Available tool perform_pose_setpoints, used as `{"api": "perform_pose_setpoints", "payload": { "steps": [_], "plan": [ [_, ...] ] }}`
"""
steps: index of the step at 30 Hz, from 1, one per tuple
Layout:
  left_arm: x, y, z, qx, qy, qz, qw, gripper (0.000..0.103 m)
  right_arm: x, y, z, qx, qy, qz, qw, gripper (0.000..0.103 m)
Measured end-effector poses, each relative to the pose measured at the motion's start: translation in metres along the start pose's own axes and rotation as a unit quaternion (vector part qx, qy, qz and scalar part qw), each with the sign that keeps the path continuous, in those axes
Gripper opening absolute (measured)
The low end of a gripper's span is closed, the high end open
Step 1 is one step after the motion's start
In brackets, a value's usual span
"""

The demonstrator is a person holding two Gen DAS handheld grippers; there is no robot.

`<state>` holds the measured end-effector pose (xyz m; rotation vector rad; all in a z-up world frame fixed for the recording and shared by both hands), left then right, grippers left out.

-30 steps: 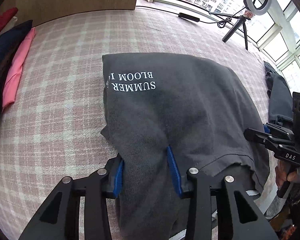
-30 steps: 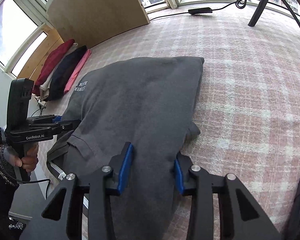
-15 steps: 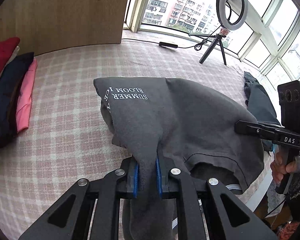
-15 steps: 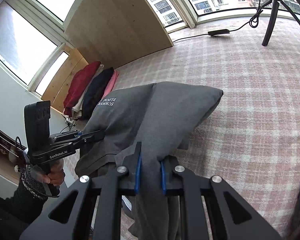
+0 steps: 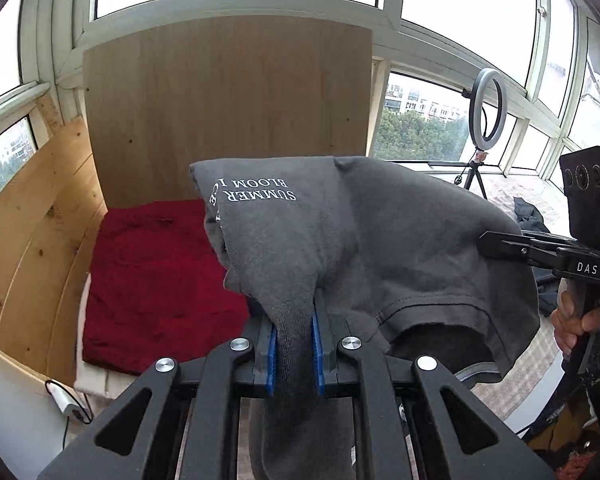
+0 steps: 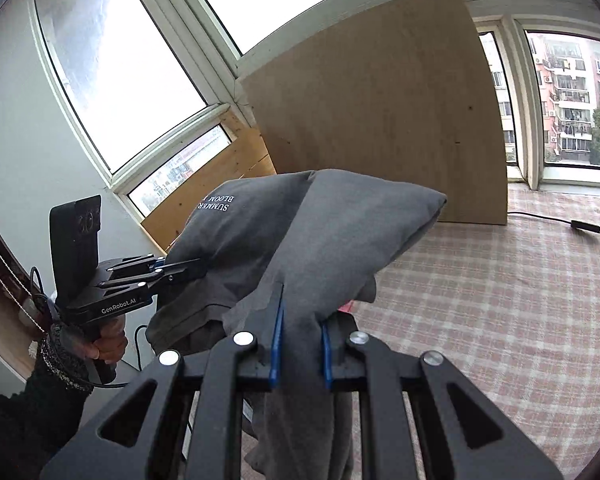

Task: Fold clothes
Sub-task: 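Grasp the folded sweatshirt with both tools and lift it, then carry the sweatshirt onto the clothes stack by the board and release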

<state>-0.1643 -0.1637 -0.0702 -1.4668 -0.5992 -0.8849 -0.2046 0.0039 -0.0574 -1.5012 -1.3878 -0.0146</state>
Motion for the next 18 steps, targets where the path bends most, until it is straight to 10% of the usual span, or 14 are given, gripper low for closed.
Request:
{"api": "perform_pose_setpoints", "payload": {
  "steps": [9, 18],
  "plan": [
    [0.0, -0.019, -0.142, 0.01, -0.038, -0.007, 0.9992, 0.012, -0.125, -0.073, -0.072, 0.009, -0.013, -0.009, 1.0, 0.014],
    [-0.086, -0.015, -0.204, 0.005, -0.039, -0.067, 0.997, 0.014, -0.211, -0.072, -0.044, -0.009, 0.039, -0.064, 0.997, 0.014]
  ]
}}
Point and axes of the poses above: each gripper's, at about its wrist camera, not at the fingertips, and x roughly against the way its jaws point, z to its right, y to its underside, the point moved 7 cm from there along -x, roughly the way its jaws point, and after that the axes turned 10 degrees about -z, right-handed, at the moved point
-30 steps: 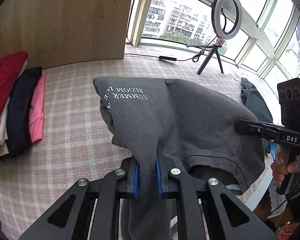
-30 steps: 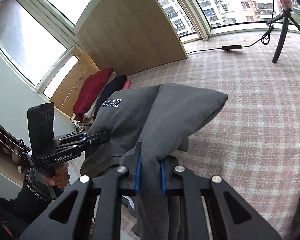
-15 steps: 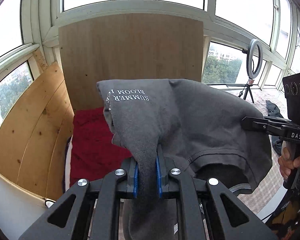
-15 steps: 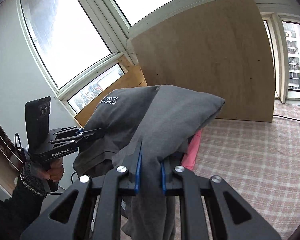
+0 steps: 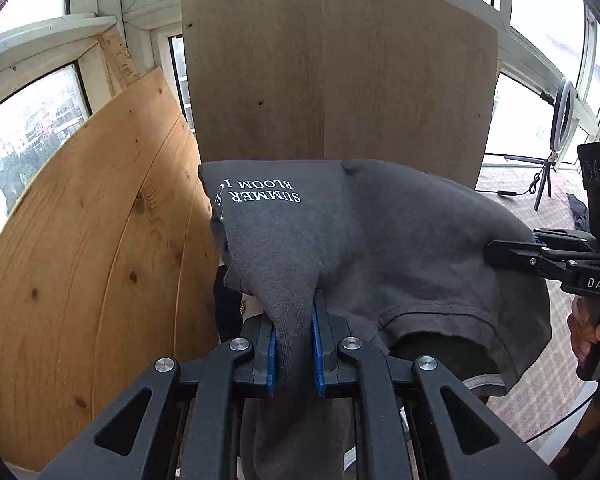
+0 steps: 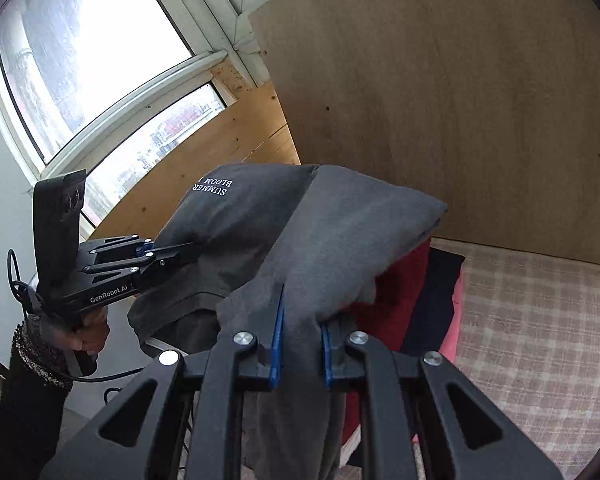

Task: Fold clothes
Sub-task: 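Carry the sweatshirt onto the clothes stack by the board and release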

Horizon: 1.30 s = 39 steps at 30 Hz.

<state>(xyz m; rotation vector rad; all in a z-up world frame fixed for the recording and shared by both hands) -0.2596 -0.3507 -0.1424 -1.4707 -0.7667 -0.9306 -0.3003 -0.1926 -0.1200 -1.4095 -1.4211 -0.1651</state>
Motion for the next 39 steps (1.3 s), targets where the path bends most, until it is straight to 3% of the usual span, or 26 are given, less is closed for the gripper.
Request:
{"api": "perform_pose_setpoints", "payload": {
  "steps": [1, 3, 5, 7, 10, 13, 16, 19, 23, 26, 28, 31, 34, 36, 39],
  "plan": [
    [-0.014, 0.003, -0.005, 0.003, -0.015, -0.014, 0.9998, 0.015, -0.009, 0.003, 0.007, -0.003, 0.011, -0.01, 1.0, 0.014],
    [-0.038, 0.009, -0.015, 0.014, -0.034, -0.036, 0.9987, 0.028, -0.026, 0.01, 0.022, -0.009, 0.034, -0.033, 0.999, 0.015],
    [-0.036, 0.013, -0.025, 0.047, -0.009, -0.032, 0.9984, 0.034, -0.034, 0.016, 0.034, -0.023, 0.021, -0.065, 0.997, 0.021],
    [-0.018, 0.016, -0.033, 0.069, -0.02, -0.022, 0.9972, 0.034, -0.024, 0.019, 0.043, -0.044, 0.01, -0.078, 0.996, 0.025],
    [0.024, 0.015, -0.035, 0.069, -0.049, 0.029, 0.996, 0.031, 0.015, 0.014, 0.048, -0.053, 0.01, -0.04, 0.998, 0.029],
    [0.046, -0.003, -0.022, 0.046, -0.04, 0.07, 0.9956, 0.032, 0.036, -0.015, 0.04, -0.023, 0.015, 0.015, 1.0, 0.033],
    [0.023, -0.031, -0.011, 0.029, -0.021, 0.062, 0.9975, 0.032, 0.012, -0.047, 0.034, 0.008, 0.032, 0.007, 0.999, 0.035],
    [-0.017, -0.054, -0.017, 0.025, -0.041, 0.031, 0.9984, 0.034, -0.036, -0.063, 0.037, 0.02, 0.046, -0.036, 0.998, 0.035],
    [-0.071, -0.053, -0.041, 0.051, -0.041, -0.025, 0.9975, 0.036, -0.087, -0.071, 0.051, 0.034, 0.071, -0.071, 0.994, 0.035],
    [-0.071, -0.049, -0.047, 0.05, -0.058, -0.03, 0.9966, 0.038, -0.097, -0.075, 0.056, 0.034, 0.066, -0.086, 0.994, 0.035],
    [-0.05, -0.048, -0.048, 0.047, -0.074, -0.019, 0.9959, 0.037, -0.08, -0.077, 0.049, 0.045, 0.074, -0.08, 0.993, 0.035],
    [-0.004, -0.033, -0.047, 0.056, -0.064, 0.02, 0.9962, 0.035, -0.037, -0.067, 0.026, 0.065, 0.062, -0.048, 0.995, 0.035],
    [0.026, -0.002, -0.037, 0.052, -0.059, 0.04, 0.9961, 0.035, -0.004, -0.036, 0.002, 0.085, 0.059, -0.031, 0.994, 0.038],
    [0.029, 0.023, -0.028, 0.045, -0.056, 0.032, 0.9969, 0.035, 0.005, -0.007, -0.012, 0.097, 0.059, -0.035, 0.993, 0.041],
    [0.012, 0.061, -0.021, 0.038, -0.058, -0.012, 0.9975, 0.037, 0.002, 0.033, -0.019, 0.096, 0.067, -0.06, 0.991, 0.044]
  ]
}}
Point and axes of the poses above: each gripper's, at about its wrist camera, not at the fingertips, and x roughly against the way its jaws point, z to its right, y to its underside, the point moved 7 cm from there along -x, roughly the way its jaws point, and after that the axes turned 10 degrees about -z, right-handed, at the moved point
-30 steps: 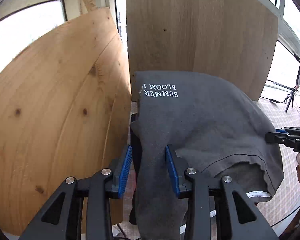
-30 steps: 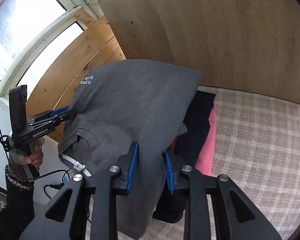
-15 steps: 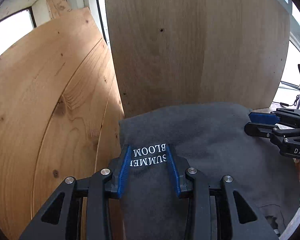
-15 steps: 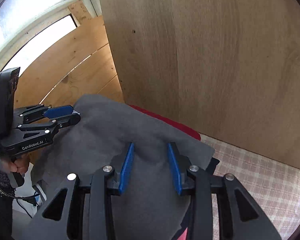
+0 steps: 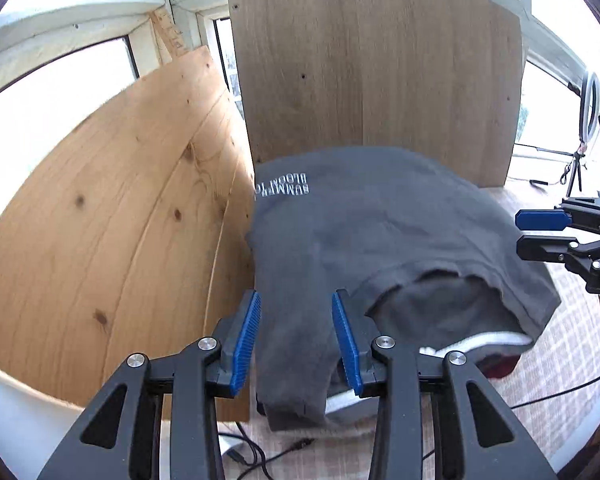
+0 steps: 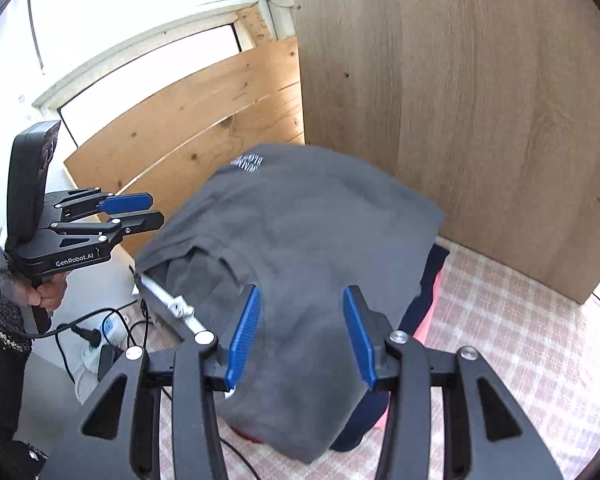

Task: Fold clothes

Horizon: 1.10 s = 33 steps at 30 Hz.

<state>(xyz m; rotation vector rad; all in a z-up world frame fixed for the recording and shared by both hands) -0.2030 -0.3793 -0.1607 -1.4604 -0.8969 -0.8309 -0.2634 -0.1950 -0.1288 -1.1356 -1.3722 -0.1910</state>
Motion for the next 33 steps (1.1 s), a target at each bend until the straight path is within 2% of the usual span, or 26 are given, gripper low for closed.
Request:
{"api": "perform_pose_setpoints", "payload": {
  "steps": [2, 4, 5, 7, 9, 10, 12, 14, 16, 20, 23, 28, 30, 33],
  "plan": [
    [-0.018, 0.022, -0.003, 0.005, -0.005, -0.033, 0.9994, 0.037, -0.007, 0.026, -0.003, -0.005, 0.002, -0.028, 1.0, 0.045],
    [-0.02, 0.042, -0.01, 0.018, -0.012, -0.043, 0.9988, 0.037, -0.004, 0.05, -0.003, -0.01, 0.007, -0.049, 0.999, 0.045],
    [-0.015, 0.048, -0.014, 0.028, -0.01, -0.037, 0.9988, 0.037, 0.001, 0.062, -0.002, -0.014, 0.01, -0.057, 0.998, 0.047],
    [0.0, 0.058, -0.019, 0.046, -0.008, -0.023, 0.9987, 0.037, 0.011, 0.083, 0.002, -0.021, 0.018, -0.074, 0.997, 0.056],
    [0.015, 0.065, -0.021, 0.06, -0.013, -0.008, 0.9981, 0.041, 0.023, 0.099, 0.007, -0.031, 0.039, -0.085, 0.995, 0.056],
    [0.025, 0.068, -0.02, 0.067, -0.015, 0.001, 0.9976, 0.042, 0.031, 0.106, 0.01, -0.039, 0.053, -0.081, 0.995, 0.056],
    [0.045, 0.072, -0.018, 0.076, -0.023, 0.023, 0.9966, 0.058, 0.051, 0.116, 0.015, -0.066, 0.058, -0.063, 0.994, 0.057],
    [0.066, 0.074, -0.016, 0.091, -0.015, 0.054, 0.9943, 0.061, 0.068, 0.123, 0.018, -0.103, 0.05, -0.041, 0.993, 0.062],
    [0.078, 0.072, -0.014, 0.104, 0.013, 0.069, 0.9921, 0.061, 0.08, 0.13, 0.019, -0.135, 0.038, -0.023, 0.99, 0.064],
    [0.086, 0.073, 0.017, 0.083, 0.041, 0.059, 0.9939, 0.063, 0.091, 0.143, 0.01, -0.16, 0.048, -0.015, 0.986, 0.064],
    [0.087, 0.078, 0.052, 0.057, 0.064, 0.045, 0.9953, 0.073, 0.094, 0.15, -0.004, -0.154, 0.059, -0.018, 0.986, 0.064],
    [0.08, 0.087, 0.107, 0.031, 0.085, 0.024, 0.9956, 0.075, 0.086, 0.171, -0.013, -0.183, 0.089, -0.051, 0.978, 0.064],
    [0.077, 0.092, 0.124, 0.025, 0.083, 0.008, 0.9962, 0.075, 0.086, 0.184, -0.014, -0.19, 0.1, -0.064, 0.974, 0.064],
    [0.077, 0.101, 0.139, 0.019, 0.047, -0.008, 0.9987, 0.076, 0.093, 0.203, -0.013, -0.198, 0.102, -0.067, 0.973, 0.064]
  ]
}}
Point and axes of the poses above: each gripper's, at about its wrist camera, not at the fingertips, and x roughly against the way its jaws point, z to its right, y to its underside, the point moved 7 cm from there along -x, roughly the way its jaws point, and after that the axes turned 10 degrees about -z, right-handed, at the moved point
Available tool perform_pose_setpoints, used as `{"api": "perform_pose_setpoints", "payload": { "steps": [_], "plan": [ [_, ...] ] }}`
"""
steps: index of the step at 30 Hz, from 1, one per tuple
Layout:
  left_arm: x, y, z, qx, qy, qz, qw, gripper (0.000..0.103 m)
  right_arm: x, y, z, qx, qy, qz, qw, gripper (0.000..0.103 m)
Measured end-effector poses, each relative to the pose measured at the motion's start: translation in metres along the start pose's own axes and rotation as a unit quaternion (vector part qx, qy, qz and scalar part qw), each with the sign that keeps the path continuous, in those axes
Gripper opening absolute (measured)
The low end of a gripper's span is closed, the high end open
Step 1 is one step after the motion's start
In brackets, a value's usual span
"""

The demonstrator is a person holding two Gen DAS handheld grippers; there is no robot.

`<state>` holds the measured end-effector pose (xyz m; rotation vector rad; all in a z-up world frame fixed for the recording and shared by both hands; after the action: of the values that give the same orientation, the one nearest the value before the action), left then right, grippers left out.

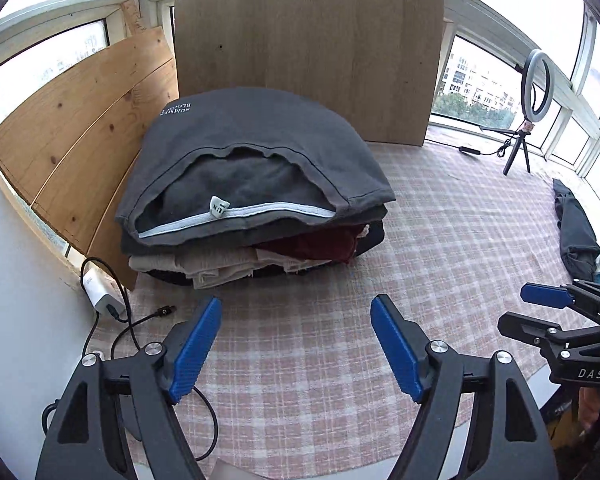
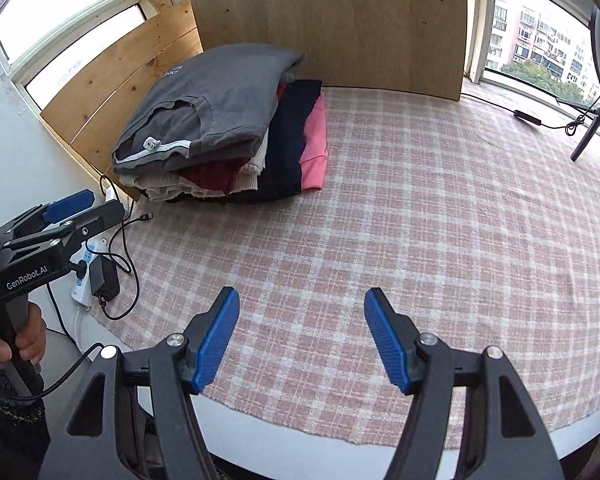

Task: Fold clothes

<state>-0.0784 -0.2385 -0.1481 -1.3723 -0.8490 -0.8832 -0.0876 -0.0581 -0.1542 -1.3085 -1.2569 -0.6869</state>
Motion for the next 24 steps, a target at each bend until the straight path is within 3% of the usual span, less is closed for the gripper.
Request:
{"api": "perform_pose_setpoints", "payload": {
  "steps": [10, 24],
  "plan": [
    [0.037, 0.038, 0.035, 0.049, -0.041, 0.015, 0.9978, 0.077, 0.034, 0.052, 0.048, 0.002, -0.009, 0.006, 1.0, 0.064],
    [0.104, 0.103, 0.102, 0.097, -0.054, 0.041, 0.993, 0.078, 0.077, 0.114, 0.09, 0.05, -0.033, 0.019, 0.998, 0.064]
  ]
}}
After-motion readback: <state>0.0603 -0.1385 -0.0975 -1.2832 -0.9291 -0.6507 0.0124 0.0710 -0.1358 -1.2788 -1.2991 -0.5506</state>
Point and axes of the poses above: each gripper's, at about its wrist camera, not at the fingertips, and x roughly against the way its jaws point, z to its right, y to its underside, the point moved 7 cm from there along -x, roughly the way its jaws point, and after that the axes turned 10 degrees about -z, right-handed, at the moved point
